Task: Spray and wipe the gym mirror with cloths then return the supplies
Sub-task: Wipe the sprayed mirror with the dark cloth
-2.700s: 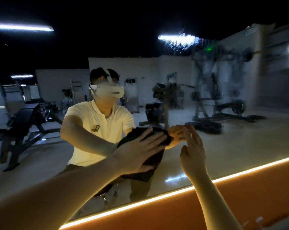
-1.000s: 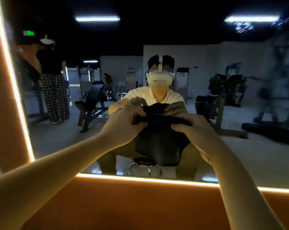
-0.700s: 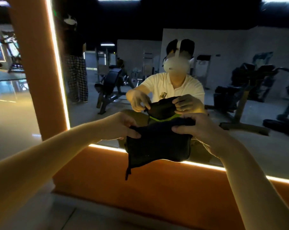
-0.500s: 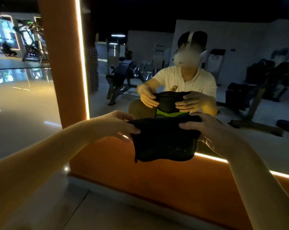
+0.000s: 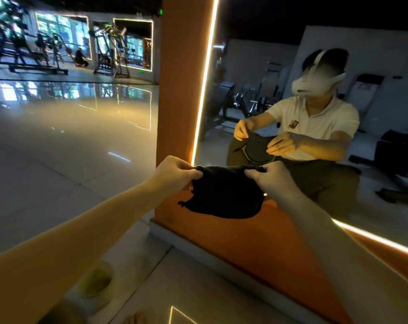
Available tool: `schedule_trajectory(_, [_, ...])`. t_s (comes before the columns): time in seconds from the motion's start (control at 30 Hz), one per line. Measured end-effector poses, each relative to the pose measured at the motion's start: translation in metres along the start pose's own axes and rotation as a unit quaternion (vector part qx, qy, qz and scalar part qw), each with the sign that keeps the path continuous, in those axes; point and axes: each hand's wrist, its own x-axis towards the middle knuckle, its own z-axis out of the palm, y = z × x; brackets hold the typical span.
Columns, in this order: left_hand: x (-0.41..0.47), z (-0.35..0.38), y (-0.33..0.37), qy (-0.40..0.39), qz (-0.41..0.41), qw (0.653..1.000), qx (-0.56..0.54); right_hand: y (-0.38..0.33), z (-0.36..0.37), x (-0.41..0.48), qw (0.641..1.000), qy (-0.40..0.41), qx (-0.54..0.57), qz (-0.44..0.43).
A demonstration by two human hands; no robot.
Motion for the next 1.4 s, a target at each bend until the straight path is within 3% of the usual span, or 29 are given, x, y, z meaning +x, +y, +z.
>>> schedule_trajectory(0.13, [-0.009,0.010,-0.002,-0.008,0.031,0.999,-0.021,-0.021,0.031,-0.008,0.999,-0.024,-0.040,-0.027])
schedule_trajectory(0.23, [-0.017,0.023,-0.004,0.001,0.054,0.998,-0.018,-0.030,0.047,-0.015,0.991,-0.102,0.073,0.037])
schedule_trajectory(0.37, [-0.029,0.028,-0.006,0.000,0.060,0.998,0.020,-0.032,0.054,-0.025,0.949,-0.202,0.217,0.104])
schedule_trajectory(0.57, [-0.049,-0.004,0.020,-0.110,-0.054,0.992,0.016,-0.021,0.053,-0.023,0.943,-0.263,0.203,-0.005])
schedule_trajectory(0.73, [-0.062,-0.046,0.020,0.022,0.012,0.993,0.116,-0.031,0.055,-0.025,0.934,-0.292,0.195,-0.064])
schedule_trajectory(0.77, [-0.063,-0.053,0.019,0.010,-0.010,0.991,0.133,-0.033,0.056,-0.024,0.928,-0.298,0.212,-0.068])
schedule_trajectory(0.87, [-0.069,-0.063,0.010,-0.124,-0.116,0.979,0.117,-0.040,0.063,-0.024,0.914,-0.306,0.257,-0.075])
schedule_trajectory(0.93, [-0.072,-0.060,0.002,-0.161,-0.128,0.974,0.097,-0.046,0.070,-0.023,0.910,-0.290,0.287,-0.073])
schedule_trajectory(1.1, [-0.069,-0.042,-0.014,-0.025,-0.097,0.995,0.016,-0.066,0.091,-0.031,0.915,-0.196,0.349,-0.049])
schedule_trajectory(1.23, [-0.058,-0.035,-0.035,0.083,-0.052,0.988,0.122,-0.080,0.121,-0.042,0.896,-0.199,0.396,-0.016])
schedule_trajectory(1.4, [-0.048,-0.061,-0.062,0.065,-0.071,0.987,0.129,-0.098,0.141,-0.024,0.900,-0.264,0.345,-0.031])
